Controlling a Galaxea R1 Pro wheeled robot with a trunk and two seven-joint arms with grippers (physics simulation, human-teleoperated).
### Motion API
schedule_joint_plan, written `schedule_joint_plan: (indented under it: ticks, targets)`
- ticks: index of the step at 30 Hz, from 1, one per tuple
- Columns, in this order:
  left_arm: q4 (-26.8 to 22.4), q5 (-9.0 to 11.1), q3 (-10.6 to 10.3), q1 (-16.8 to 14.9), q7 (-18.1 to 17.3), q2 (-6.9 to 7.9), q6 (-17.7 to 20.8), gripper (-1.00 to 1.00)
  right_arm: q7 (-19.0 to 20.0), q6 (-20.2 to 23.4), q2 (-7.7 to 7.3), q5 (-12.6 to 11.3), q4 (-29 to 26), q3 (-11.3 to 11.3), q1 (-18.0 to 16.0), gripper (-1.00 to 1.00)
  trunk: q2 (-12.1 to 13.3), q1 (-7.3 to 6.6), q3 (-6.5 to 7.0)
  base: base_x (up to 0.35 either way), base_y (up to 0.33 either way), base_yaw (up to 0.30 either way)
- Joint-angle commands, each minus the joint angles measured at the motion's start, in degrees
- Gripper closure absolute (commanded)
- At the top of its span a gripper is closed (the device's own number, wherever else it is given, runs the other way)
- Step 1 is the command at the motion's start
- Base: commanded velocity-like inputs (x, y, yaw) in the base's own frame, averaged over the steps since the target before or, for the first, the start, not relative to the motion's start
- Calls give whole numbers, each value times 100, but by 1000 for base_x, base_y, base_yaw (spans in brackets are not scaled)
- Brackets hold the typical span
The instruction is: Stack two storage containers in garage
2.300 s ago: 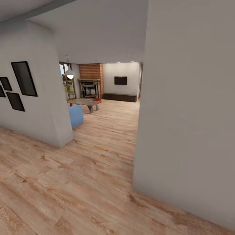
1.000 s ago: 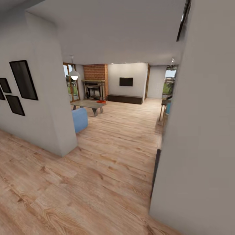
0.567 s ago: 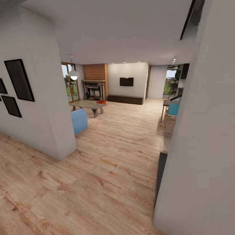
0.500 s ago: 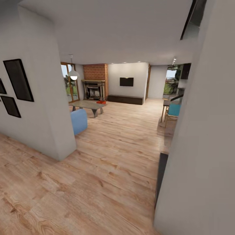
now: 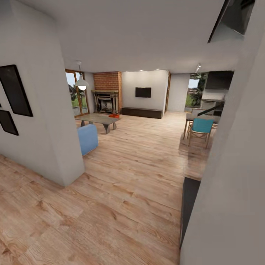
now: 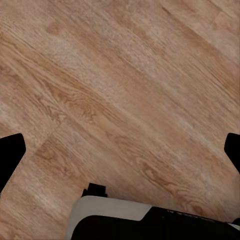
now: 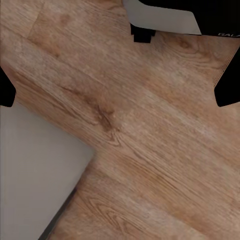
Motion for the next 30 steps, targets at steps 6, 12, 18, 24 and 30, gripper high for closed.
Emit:
schedule_joint_plan:
  ticks: [6,12,18,24,30]
  targets:
    - [18,25,42,-5,-46,6,-20,-100,-9,-14,-1,6,6,33,-2,-100,-3,5,-2,317,130,0]
    - [18,27,42,-5,-46,6,-20,-100,-12,-12,-1,6,6,33,-2,-100,-3,5,-2,317,142,0]
    - [18,25,42,-5,-46,6,-20,-100,-12,-14,2,6,6,33,-2,-100,-3,5,-2,317,140,0]
    - [18,25,42,-5,-45,-2,-20,-100,-12,-16,24,6,6,33,-2,-100,-3,5,-2,317,100,0]
    - [17,25,42,-5,-38,-3,-20,-100,-10,-16,25,6,6,33,-2,-100,-3,5,-2,317,79,0]
